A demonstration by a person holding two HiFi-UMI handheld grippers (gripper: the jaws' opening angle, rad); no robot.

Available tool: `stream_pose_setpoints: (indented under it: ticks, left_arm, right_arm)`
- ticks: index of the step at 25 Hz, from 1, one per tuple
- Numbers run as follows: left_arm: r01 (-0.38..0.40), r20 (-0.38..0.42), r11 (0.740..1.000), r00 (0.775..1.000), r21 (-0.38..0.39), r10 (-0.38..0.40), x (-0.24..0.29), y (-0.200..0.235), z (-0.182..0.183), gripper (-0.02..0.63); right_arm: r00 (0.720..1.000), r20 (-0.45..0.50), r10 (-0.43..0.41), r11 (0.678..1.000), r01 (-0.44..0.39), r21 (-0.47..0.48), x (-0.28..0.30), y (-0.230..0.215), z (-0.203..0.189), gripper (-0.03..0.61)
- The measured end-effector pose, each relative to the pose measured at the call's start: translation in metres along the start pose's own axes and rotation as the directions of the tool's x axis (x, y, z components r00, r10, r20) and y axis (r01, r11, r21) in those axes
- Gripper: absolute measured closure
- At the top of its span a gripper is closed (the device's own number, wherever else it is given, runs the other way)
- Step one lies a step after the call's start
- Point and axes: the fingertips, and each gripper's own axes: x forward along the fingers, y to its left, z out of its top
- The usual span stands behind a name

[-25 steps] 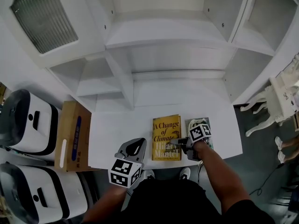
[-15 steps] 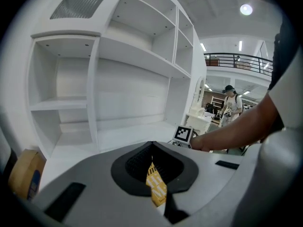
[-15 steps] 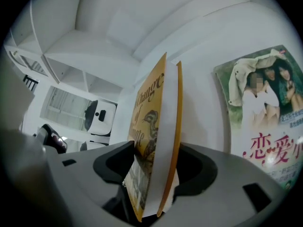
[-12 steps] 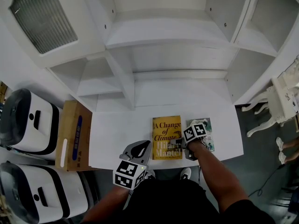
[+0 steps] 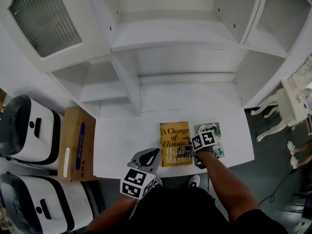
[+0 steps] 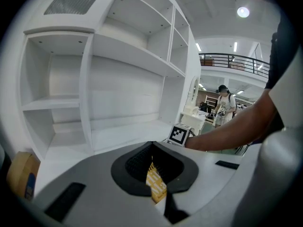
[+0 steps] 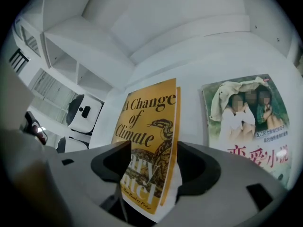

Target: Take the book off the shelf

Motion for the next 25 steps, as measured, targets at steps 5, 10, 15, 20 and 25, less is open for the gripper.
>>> stream_pose_setpoints:
  ticks: [5,10,15,20,25]
  left_arm:
    - [0.030,0.007,1.000,1.000,-0.005,-0.030,-0.003,0.001,-0.001,0.603]
    - [0.067,0.009,0.998,0.998,0.019,-0.067,-0.006,0.002,0.000,0.603]
    - [0.119,0.009,0.992,0.993,0.050,-0.120,-0.011,-0.004,-0.001,0.603]
    - [0.159,0.005,0.985,0.987,0.064,-0.160,-0.014,-0.011,-0.006,0.603]
    - [0.130,0.030,0.990,0.991,0.046,-0.132,-0.023,-0.017,-0.005,0.603]
  right_arm:
    - [0.996,0.078,-0.032,0.999,0.034,-0.020,-0.018,0.003,0.001,0.290]
    - [0.962,0.273,-0.011,0.999,0.020,-0.031,-0.056,0.027,0.008,0.290]
    - [0.866,0.491,0.097,0.995,-0.090,-0.037,-0.108,0.076,-0.005,0.293]
    - [0.780,0.617,0.104,0.993,-0.049,-0.105,-0.145,0.116,-0.021,0.530]
    - [0.768,0.624,0.146,0.981,-0.029,-0.193,-0.162,0.139,-0.038,0.549]
